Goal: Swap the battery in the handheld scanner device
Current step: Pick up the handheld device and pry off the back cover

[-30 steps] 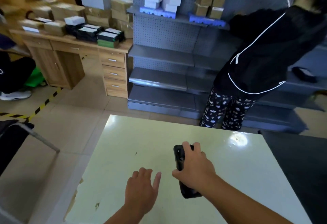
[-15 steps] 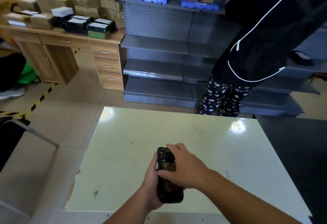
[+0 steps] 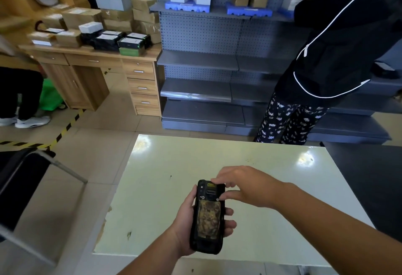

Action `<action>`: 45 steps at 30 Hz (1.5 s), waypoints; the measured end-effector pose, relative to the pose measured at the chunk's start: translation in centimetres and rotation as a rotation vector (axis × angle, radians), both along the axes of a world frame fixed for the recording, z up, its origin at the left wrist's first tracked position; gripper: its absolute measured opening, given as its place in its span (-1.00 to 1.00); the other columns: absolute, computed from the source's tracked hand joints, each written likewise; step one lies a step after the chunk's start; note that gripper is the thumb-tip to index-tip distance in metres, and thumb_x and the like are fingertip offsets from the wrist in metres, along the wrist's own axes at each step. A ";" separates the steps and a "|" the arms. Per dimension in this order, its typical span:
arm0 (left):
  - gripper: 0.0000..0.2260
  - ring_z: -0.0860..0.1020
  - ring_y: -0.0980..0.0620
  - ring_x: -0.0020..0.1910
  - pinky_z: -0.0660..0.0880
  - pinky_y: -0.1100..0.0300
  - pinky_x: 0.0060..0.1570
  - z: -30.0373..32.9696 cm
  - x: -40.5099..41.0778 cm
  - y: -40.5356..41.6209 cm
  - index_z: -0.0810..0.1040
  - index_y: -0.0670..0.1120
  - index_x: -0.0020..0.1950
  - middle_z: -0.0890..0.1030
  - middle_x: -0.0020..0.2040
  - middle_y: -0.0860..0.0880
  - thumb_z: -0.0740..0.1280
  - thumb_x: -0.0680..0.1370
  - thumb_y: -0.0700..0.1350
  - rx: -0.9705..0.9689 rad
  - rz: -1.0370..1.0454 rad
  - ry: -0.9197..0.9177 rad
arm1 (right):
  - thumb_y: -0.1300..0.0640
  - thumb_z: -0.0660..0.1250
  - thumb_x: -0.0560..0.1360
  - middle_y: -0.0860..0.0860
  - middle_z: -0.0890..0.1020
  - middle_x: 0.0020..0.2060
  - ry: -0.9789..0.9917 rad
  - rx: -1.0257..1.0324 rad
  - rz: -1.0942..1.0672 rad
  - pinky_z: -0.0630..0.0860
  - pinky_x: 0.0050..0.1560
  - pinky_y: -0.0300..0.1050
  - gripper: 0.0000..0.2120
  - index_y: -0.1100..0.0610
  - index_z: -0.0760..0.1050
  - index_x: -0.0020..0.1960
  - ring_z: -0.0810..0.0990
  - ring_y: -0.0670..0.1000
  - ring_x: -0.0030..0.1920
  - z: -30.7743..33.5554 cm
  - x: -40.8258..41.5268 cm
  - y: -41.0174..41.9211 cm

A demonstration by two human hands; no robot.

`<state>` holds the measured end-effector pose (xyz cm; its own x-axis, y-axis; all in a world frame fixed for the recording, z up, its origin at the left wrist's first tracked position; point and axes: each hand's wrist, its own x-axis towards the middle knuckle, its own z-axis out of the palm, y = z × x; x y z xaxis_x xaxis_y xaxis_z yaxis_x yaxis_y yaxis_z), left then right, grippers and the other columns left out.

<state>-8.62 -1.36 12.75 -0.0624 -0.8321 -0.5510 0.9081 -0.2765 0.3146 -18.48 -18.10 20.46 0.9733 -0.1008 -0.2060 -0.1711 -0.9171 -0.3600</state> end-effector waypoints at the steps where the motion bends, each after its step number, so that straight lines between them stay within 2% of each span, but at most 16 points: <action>1: -0.24 0.57 -0.31 -0.08 0.55 -0.09 -0.05 -0.1 0.1 0.1 0.55 -0.28 0.31 0.58 0.00 -0.31 0.16 0.55 0.39 0.001 0.000 -0.005 | -0.05 0.34 0.61 -0.08 0.60 0.06 0.001 -0.040 0.028 0.54 0.04 -0.02 -0.74 -0.04 0.56 0.28 0.54 -0.07 -0.01 0.0 0.1 0.2; 4: -0.28 0.57 -0.29 -0.13 0.56 -0.06 -0.11 0.0 0.2 0.4 0.57 -0.27 0.25 0.58 -0.03 -0.31 0.18 0.55 0.38 -0.012 0.000 0.007 | -0.06 0.20 0.67 -0.04 0.57 0.15 -0.014 -0.221 0.140 0.55 0.06 0.00 -0.68 0.02 0.47 0.36 0.55 0.00 0.12 -0.3 0.2 0.7; 7: -0.34 0.56 -0.25 -0.20 0.54 0.00 -0.17 0.3 0.1 0.8 0.58 -0.24 0.20 0.58 -0.07 -0.29 0.20 0.55 0.36 -0.026 0.006 0.045 | -0.04 0.09 0.69 0.01 0.57 0.10 -0.057 -0.333 0.240 0.58 -0.01 0.04 -0.67 0.09 0.44 0.34 0.57 0.06 0.06 -0.4 0.0 0.8; 9: -0.35 0.56 -0.24 -0.21 0.54 0.01 -0.18 0.6 0.1 0.9 0.57 -0.22 0.24 0.58 -0.09 -0.28 0.20 0.55 0.35 -0.035 0.003 0.051 | 0.02 0.09 0.69 0.05 0.58 0.08 -0.078 -0.381 0.300 0.60 -0.03 0.05 -0.67 0.14 0.44 0.33 0.57 0.09 0.03 -0.3 -0.1 0.7; 11: -0.35 0.56 -0.24 -0.20 0.53 0.01 -0.17 0.7 0.2 1.1 0.55 -0.21 0.28 0.58 -0.08 -0.27 0.21 0.55 0.34 -0.042 -0.004 0.052 | 0.09 0.10 0.69 0.08 0.60 0.06 -0.100 -0.402 0.335 0.60 -0.02 0.04 -0.69 0.19 0.46 0.32 0.58 0.11 0.01 -0.1 -0.1 0.8; 14: -0.35 0.56 -0.24 -0.19 0.53 0.00 -0.16 1.1 0.2 1.3 0.56 -0.20 0.28 0.57 -0.06 -0.27 0.22 0.55 0.34 -0.053 -0.004 0.064 | 0.16 -0.03 0.66 0.13 0.64 0.02 -0.131 -0.360 0.378 0.61 0.02 0.00 -0.60 0.28 0.50 0.27 0.61 0.13 -0.03 0.6 0.0 0.8; 16: -0.36 0.55 -0.24 -0.18 0.55 -0.02 -0.15 1.3 0.2 1.4 0.57 -0.21 0.25 0.57 -0.05 -0.27 0.22 0.55 0.34 -0.060 0.010 0.073 | 0.17 0.04 0.67 0.13 0.64 0.03 -0.119 -0.332 0.383 0.60 0.06 -0.01 -0.65 0.28 0.50 0.27 0.60 0.12 -0.01 0.8 0.3 0.7; 19: -0.34 0.56 -0.26 -0.18 0.54 -0.05 -0.15 1.2 0.0 1.5 0.58 -0.25 0.20 0.58 -0.05 -0.28 0.23 0.54 0.35 -0.049 0.053 0.068 | 0.02 0.15 0.69 0.02 0.60 0.11 -0.150 -0.223 0.288 0.56 0.14 -0.01 -0.70 0.14 0.49 0.31 0.54 0.03 0.10 0.6 0.7 1.0; 22: -0.29 0.59 -0.28 -0.15 0.55 -0.07 -0.11 1.3 0.0 1.6 0.60 -0.29 0.21 0.62 -0.02 -0.28 0.21 0.53 0.36 -0.045 0.107 0.026 | -0.20 0.19 0.64 -0.11 0.54 0.22 -0.192 0.010 -0.068 0.44 0.30 -0.12 -0.57 0.00 0.46 0.39 0.45 -0.11 0.24 0.2 1.4 2.9; 24: -0.29 0.61 -0.28 -0.15 0.58 -0.07 -0.11 1.8 0.0 1.6 0.63 -0.26 0.24 0.65 -0.01 -0.29 0.19 0.54 0.37 -0.027 0.133 -0.011 | -0.28 0.27 0.56 -0.13 0.54 0.16 -0.219 0.066 -0.177 0.46 0.28 -0.10 -0.54 -0.03 0.49 0.32 0.47 -0.11 0.19 -0.6 2.2 4.5; 27: -0.33 0.63 -0.28 -0.16 0.60 -0.08 -0.12 2.1 0.2 1.8 0.66 -0.23 0.21 0.67 0.00 -0.30 0.19 0.56 0.35 0.008 0.191 -0.027 | -0.21 0.36 0.52 -0.15 0.54 0.09 -0.259 0.092 -0.261 0.51 0.21 -0.09 -0.63 -0.06 0.51 0.24 0.49 -0.12 0.11 -1.6 3.2 6.0; 32: -0.30 0.61 -0.27 -0.14 0.57 -0.09 -0.08 1.9 0.5 2.3 0.66 -0.25 0.20 0.66 0.00 -0.32 0.18 0.56 0.37 0.042 0.197 -0.067 | -0.16 0.39 0.50 -0.14 0.56 0.03 -0.280 0.105 -0.303 0.54 0.13 -0.12 -0.70 -0.05 0.55 0.16 0.53 -0.12 0.04 -1.4 3.6 6.3; 37: -0.38 0.67 -0.26 -0.13 0.60 -0.08 -0.11 2.4 0.0 2.3 0.67 -0.19 0.20 0.69 0.03 -0.28 0.22 0.56 0.33 0.052 0.218 -0.066 | -0.08 0.31 0.51 -0.14 0.54 0.04 -0.347 0.076 -0.360 0.53 0.14 -0.13 -0.73 -0.01 0.54 0.17 0.49 -0.11 0.10 -2.1 3.3 7.5; 41: -0.36 0.70 -0.24 -0.10 0.65 -0.04 -0.14 2.9 -0.2 2.1 0.66 -0.18 0.24 0.71 0.04 -0.25 0.22 0.55 0.35 0.086 0.207 -0.084 | -0.02 0.30 0.52 -0.16 0.52 0.07 -0.393 0.109 -0.421 0.50 0.17 -0.17 -0.75 -0.03 0.51 0.19 0.45 -0.11 0.13 -2.5 2.8 8.0; 45: -0.35 0.70 -0.23 -0.08 0.63 -0.04 -0.10 2.8 -0.5 2.1 0.67 -0.18 0.24 0.71 0.05 -0.25 0.22 0.55 0.36 0.109 0.206 -0.107 | -0.05 0.31 0.55 -0.16 0.50 0.12 -0.360 0.123 -0.454 0.51 0.22 -0.13 -0.71 -0.04 0.47 0.25 0.44 -0.13 0.16 -2.7 2.6 8.1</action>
<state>-9.08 0.71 15.50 0.1656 -0.7564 -0.6328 0.9117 -0.1272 0.3907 -15.87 -9.99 17.74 0.8493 -0.5198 0.0921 -0.3842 -0.7282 -0.5675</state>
